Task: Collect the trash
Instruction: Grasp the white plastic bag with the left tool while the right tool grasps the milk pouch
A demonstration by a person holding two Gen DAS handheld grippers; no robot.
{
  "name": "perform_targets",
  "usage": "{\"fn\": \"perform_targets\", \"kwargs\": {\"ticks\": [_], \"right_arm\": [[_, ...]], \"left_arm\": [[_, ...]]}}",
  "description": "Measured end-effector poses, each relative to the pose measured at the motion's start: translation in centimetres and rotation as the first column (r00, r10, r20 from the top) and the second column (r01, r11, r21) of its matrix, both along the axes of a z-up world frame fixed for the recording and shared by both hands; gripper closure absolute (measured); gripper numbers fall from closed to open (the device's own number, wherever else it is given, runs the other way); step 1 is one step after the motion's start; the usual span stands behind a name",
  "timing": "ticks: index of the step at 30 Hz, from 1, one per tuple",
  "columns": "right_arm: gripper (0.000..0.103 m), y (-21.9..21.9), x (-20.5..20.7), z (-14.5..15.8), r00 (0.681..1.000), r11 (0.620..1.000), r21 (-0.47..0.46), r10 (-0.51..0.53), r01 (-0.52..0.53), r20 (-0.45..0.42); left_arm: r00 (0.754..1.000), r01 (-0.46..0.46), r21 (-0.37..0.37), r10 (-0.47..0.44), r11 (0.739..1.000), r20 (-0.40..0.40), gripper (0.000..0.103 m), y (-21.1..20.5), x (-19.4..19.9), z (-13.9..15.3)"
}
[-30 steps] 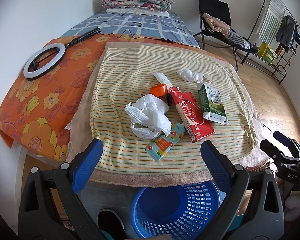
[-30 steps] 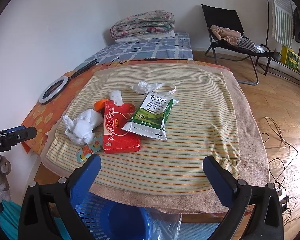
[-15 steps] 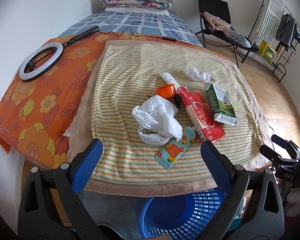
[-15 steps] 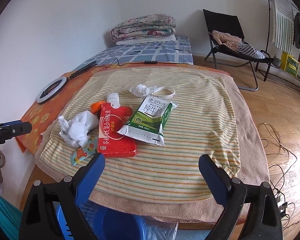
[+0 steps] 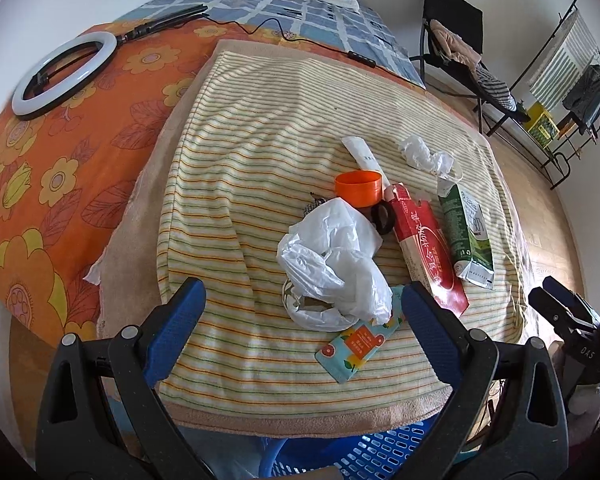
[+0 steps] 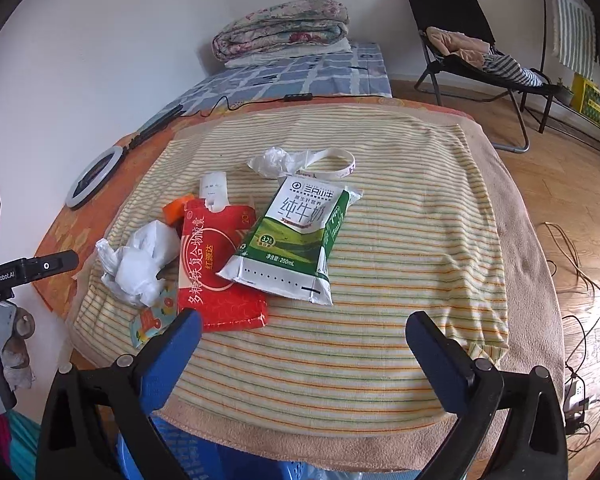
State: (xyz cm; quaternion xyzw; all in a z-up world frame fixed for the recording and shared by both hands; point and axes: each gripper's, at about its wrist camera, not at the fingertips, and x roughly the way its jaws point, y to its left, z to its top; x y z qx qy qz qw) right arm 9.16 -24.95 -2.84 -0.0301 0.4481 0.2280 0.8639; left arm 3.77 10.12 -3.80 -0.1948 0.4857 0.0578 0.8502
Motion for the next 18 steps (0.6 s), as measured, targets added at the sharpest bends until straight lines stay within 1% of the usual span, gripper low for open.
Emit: {"fn": "perform_targets", "kwargs": {"ticks": [3,6,10,13,14,15,17,18], "right_arm": [[0.0,1.3,2.4,-0.3,1.0,1.0,0.004,-0.006,0.006,-0.023],[0.0,2.2,4.7,-1.3,0.996,0.999,0.016,-0.038,0.039,-0.084],[0.0,2.8,7.1,-2.8,0.986,0.995,0.047,-0.075,0.083,-0.149],[0.0,3.2,8.4,-3.5,0.978,0.992,0.057,-0.105,0.117,-0.183],[0.0,3.4,8.8,-3.7,0.976,0.991,0.06,-0.109,0.122,-0.191],[0.0,3.7,9.0,-3.8,0.975,0.991,0.062,-0.107,0.121,-0.194],[0.0,4.5,9.4,-3.9,0.978,0.993,0.035,-0.106,0.114,-0.179],[0.0,5.0,9.5,-4.1,0.98,0.994,0.014,-0.105,0.109,-0.169]], "left_arm": [[1.0,-0.004,-0.039,0.003,0.999,-0.022,0.003,0.0,1.1,-1.0],[0.999,0.004,-0.058,-0.006,0.998,-0.043,0.003,-0.6,2.2,-1.9],[0.997,0.014,-0.045,-0.017,0.999,-0.072,0.003,-1.4,3.3,-3.1],[0.996,0.023,-0.037,-0.026,0.999,-0.087,0.003,-1.9,3.7,-3.7],[0.996,0.026,-0.034,-0.029,0.999,-0.089,0.005,-2.0,3.9,-3.9],[0.995,0.027,-0.033,-0.03,0.999,-0.092,0.012,-2.0,3.9,-4.0],[0.994,0.024,-0.048,-0.029,0.999,-0.108,0.022,-1.9,4.2,-4.6],[0.993,0.019,-0.06,-0.026,0.998,-0.113,0.023,-1.7,4.2,-4.9]]}}
